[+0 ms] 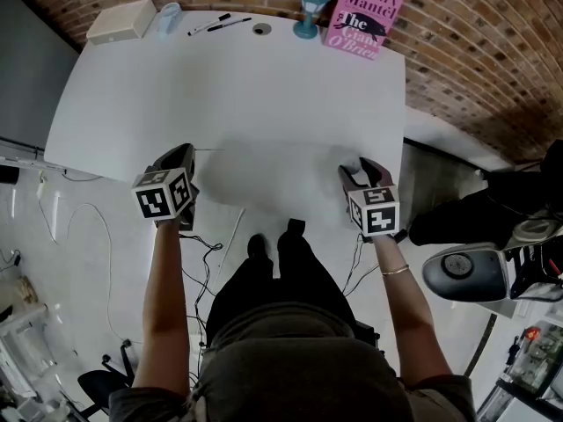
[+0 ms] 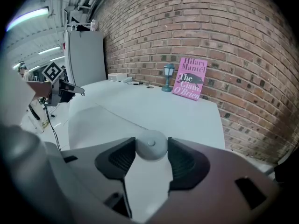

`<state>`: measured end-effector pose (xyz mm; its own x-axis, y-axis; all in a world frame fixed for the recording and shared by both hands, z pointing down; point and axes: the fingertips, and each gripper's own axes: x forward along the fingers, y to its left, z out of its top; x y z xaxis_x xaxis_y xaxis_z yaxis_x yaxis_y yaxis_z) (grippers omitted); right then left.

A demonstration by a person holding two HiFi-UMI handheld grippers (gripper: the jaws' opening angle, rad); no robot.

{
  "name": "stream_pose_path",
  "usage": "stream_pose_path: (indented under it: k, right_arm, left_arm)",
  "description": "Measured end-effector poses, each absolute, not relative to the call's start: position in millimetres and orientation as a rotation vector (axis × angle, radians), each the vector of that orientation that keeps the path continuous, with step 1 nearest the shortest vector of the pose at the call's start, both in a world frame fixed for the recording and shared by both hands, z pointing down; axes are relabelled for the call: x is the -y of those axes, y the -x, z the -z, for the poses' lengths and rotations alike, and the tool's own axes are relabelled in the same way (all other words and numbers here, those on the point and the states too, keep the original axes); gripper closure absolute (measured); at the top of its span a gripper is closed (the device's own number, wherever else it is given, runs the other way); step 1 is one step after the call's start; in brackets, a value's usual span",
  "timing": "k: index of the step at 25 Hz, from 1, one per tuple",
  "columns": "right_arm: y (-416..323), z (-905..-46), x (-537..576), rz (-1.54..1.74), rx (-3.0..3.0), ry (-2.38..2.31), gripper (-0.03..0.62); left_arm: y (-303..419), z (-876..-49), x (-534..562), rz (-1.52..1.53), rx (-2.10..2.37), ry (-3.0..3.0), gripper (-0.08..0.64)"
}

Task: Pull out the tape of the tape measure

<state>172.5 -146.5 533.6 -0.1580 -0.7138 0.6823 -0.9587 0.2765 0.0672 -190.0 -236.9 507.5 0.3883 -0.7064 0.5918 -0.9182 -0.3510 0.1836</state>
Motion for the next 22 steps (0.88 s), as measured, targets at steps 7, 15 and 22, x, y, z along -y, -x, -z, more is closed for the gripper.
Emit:
stream_pose_path:
  k: [7,15,22]
  right_arm:
    - [-185.2,-532.5,151.2,-0.524,1.949,-1.509,0.373]
    - [-213.1,-530.2,155.2,-0.53,1.931,-1.551,0.371]
    - [-239.9,-534.5,159.5,-0.576,1.892,-1.608,0.371]
  left_arm:
    - [139.6,-511.1,246.9,-0.599,1.304,-2.216,0.532]
    - [104.3,-509.3,258.1,-0.612,1.264,-2.253,0.532]
    - [75.1,-513.2,262.2,-0.622,1.218,-2.263,0.532]
